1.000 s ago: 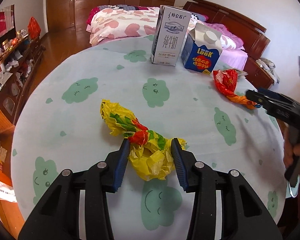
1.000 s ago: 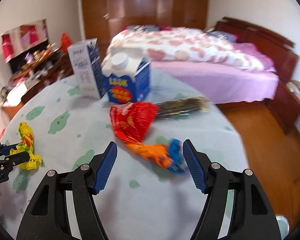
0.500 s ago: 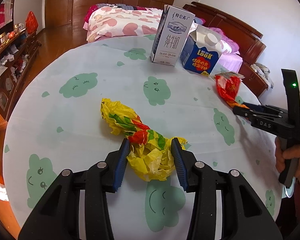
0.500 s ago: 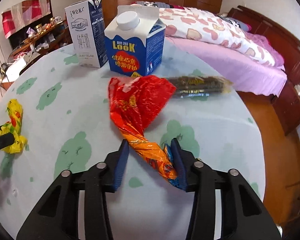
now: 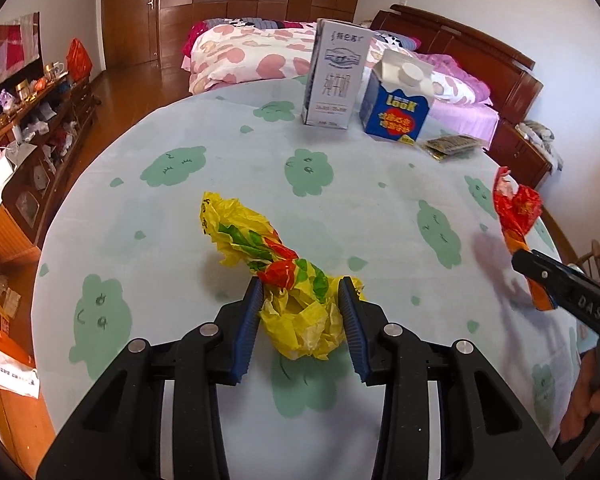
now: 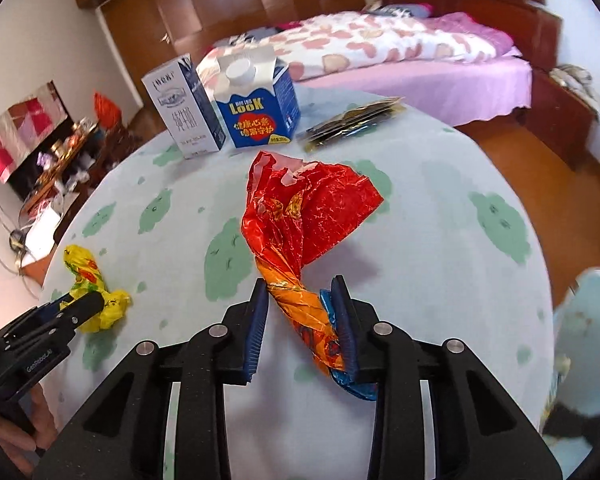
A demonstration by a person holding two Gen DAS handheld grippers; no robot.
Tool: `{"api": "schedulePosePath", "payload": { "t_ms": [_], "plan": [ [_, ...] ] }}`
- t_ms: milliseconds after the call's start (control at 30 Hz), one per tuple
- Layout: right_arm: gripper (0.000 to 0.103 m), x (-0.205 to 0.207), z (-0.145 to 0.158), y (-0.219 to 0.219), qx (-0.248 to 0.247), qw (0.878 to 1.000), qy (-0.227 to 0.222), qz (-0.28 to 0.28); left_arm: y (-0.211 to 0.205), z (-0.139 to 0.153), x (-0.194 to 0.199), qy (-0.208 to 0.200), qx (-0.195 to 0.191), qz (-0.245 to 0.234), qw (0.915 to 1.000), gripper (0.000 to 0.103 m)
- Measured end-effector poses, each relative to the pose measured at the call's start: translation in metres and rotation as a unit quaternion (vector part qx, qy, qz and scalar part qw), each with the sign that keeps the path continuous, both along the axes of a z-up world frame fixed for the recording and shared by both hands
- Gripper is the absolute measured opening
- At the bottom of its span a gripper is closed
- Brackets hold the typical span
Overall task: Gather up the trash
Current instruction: 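Carry the red wrapper and yellow bag over the blue bucket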
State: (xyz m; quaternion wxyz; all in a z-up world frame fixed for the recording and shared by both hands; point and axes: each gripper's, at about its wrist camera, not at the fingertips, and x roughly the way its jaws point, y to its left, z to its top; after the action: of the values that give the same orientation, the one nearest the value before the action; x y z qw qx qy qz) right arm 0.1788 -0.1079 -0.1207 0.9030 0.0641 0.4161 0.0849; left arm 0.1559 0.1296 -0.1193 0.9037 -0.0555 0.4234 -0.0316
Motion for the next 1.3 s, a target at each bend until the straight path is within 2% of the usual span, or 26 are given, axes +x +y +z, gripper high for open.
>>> {"api": "schedulePosePath", "payload": {
  "t_ms": [267,767,1300],
  "plan": [
    [0.033,-0.039,0.014,-0.014,0.005,0.999,-0.025,-0.029,-0.013,0.017,-0.027,-0.026,0.037,-0.001,0.9990,0.039],
    [0.033,-0.089,0.026,-0.025,-0.001,0.998,-0.055,-0.043,-0.039,0.042,-0.072,-0.058,0.077,-0.013,0.9952,0.039],
    [0.033,-0.121,0.038,-0.035,-0.014,0.996,-0.077,-0.045,-0.065,0.050,-0.096,-0.061,0.075,-0.028,0.9949,0.039]
  ]
}}
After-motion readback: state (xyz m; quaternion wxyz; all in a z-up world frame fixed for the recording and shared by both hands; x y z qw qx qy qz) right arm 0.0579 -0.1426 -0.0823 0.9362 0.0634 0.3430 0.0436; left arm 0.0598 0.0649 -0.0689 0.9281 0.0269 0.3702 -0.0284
